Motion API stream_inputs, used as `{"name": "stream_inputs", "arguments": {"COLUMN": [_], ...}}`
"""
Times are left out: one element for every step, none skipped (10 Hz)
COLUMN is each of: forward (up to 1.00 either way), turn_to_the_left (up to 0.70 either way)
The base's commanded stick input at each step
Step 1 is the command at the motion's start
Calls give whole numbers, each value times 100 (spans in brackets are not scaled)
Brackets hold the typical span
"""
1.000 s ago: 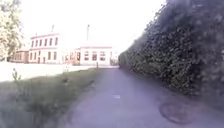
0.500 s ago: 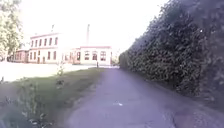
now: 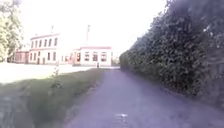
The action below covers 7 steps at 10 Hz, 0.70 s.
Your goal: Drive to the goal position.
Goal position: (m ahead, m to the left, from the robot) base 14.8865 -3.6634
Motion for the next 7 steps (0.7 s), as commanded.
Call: {"name": "stream_inputs", "arguments": {"forward": [70, 70, 70, 70, 70, 70, 70], "turn_to_the_left": [0, 0, 0, 0, 0, 0, 0]}}
